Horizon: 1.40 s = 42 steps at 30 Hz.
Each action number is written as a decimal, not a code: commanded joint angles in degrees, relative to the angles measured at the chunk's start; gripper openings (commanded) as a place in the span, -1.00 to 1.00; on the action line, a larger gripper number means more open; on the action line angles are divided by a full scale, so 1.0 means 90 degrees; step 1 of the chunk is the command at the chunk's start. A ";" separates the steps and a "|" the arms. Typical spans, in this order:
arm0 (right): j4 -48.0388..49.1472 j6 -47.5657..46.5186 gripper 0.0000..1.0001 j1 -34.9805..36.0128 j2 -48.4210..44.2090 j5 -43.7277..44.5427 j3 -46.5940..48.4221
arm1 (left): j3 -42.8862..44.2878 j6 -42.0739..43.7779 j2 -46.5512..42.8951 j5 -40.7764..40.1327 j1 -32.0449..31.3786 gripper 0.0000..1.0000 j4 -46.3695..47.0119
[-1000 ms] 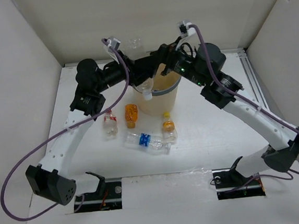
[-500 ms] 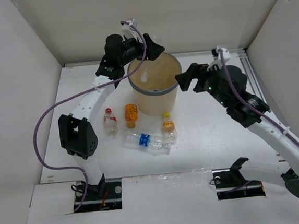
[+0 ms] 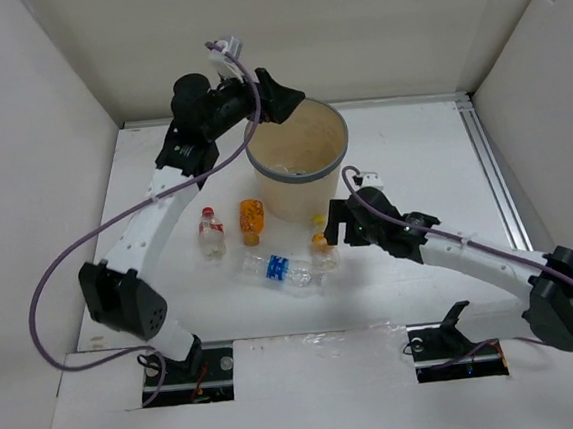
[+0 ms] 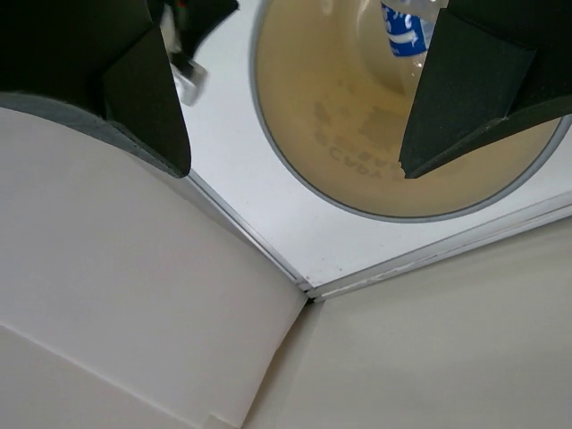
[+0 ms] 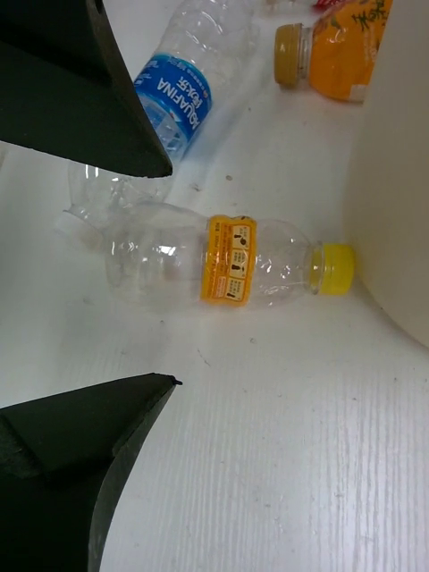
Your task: Put the plastic bottles in the bin
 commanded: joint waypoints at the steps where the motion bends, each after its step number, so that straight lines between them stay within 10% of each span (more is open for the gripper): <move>1: 0.0714 0.0413 0.87 0.0164 0.0257 0.0375 0.0004 | -0.0488 -0.0095 -0.1215 -0.0068 0.0019 1.00 0.0280; 17: 0.1545 0.1038 0.56 0.0700 0.1800 0.0122 -0.0513 | -0.0999 0.0110 -0.3003 -0.1564 0.0019 1.00 -0.1927; 24: 0.1009 0.1469 -0.02 0.0701 0.1188 0.0385 -0.0835 | -0.1194 0.0110 -0.3004 -0.1632 0.0019 1.00 -0.2142; 25: 0.0863 0.1546 -0.42 0.0701 0.1011 0.0482 -0.0893 | -0.1194 0.0110 -0.3004 -0.1516 0.0019 1.00 -0.2142; 27: 0.0328 0.1645 -0.60 0.0769 0.0398 0.0824 -0.0894 | -0.1262 0.0042 -0.2946 -0.1389 0.0019 1.00 -0.2065; 36: -0.1121 0.1265 -1.00 0.0769 -0.2260 0.1217 -0.0075 | -0.2129 -0.0786 -0.2564 0.1555 0.0019 1.00 -0.0104; 42: 0.0478 -0.0043 -1.00 0.0769 -0.3063 0.0124 0.0482 | -0.2581 -0.1540 -0.2506 0.2430 0.0019 1.00 0.1420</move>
